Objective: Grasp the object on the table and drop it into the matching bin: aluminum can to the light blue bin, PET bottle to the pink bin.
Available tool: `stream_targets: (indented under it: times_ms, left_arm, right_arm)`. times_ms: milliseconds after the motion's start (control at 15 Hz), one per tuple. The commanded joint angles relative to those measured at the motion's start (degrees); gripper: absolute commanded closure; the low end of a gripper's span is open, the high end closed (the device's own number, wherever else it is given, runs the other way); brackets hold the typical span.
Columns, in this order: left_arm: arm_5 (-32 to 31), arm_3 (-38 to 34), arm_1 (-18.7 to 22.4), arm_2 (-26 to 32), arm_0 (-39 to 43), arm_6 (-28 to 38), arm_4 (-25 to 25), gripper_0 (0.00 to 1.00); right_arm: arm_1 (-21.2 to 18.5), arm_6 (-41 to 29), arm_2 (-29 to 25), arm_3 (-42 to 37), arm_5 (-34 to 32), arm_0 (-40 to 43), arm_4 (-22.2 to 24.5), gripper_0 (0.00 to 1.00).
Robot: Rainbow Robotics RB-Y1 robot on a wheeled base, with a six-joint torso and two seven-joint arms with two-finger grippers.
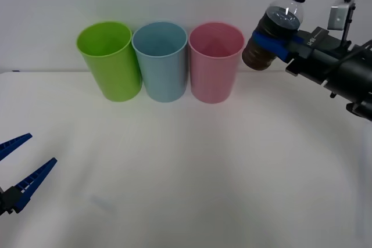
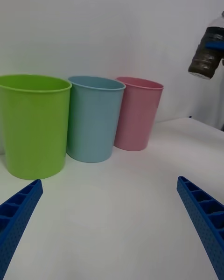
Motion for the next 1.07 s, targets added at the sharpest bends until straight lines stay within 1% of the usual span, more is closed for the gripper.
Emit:
stream_targets:
  times_ms: [67, 200, 600, 733, 867, 1067]
  left_arm:
    - [0.0, 0.0, 0.0, 0.0, 0.0, 0.0, 0.0, 0.0]
    - [0.0, 0.0, 0.0, 0.0, 0.0, 0.0, 0.0, 0.0]
    - [0.0, 0.0, 0.0, 0.0, 0.0, 0.0, 0.0, 0.0]
    - [0.0, 0.0, 0.0, 0.0, 0.0, 0.0, 0.0, 0.0]
    - [0.0, 0.0, 0.0, 0.0, 0.0, 0.0, 0.0, 0.0]
    - [0.0, 0.0, 0.0, 0.0, 0.0, 0.0, 0.0, 0.0]
  right_arm:
    - [1.46, -0.49, 2.72, 5.35, 0.01, -5.56, 0.37, 1.0]
    - [3.83, -0.84, 3.07, 8.69, 0.01, -8.54, 2.83, 1.0]
    - [12.89, -1.55, 3.07, 20.21, 0.01, -18.12, 10.83, 1.0]
    - [15.61, -1.28, 2.89, 23.11, 1.33, -20.32, 13.11, 1.0]
    - [17.98, -1.55, 2.63, 24.16, 3.79, -21.38, 16.01, 1.0]
    - [21.15, -1.28, 1.93, 26.27, 6.69, -22.78, 19.18, 1.0]
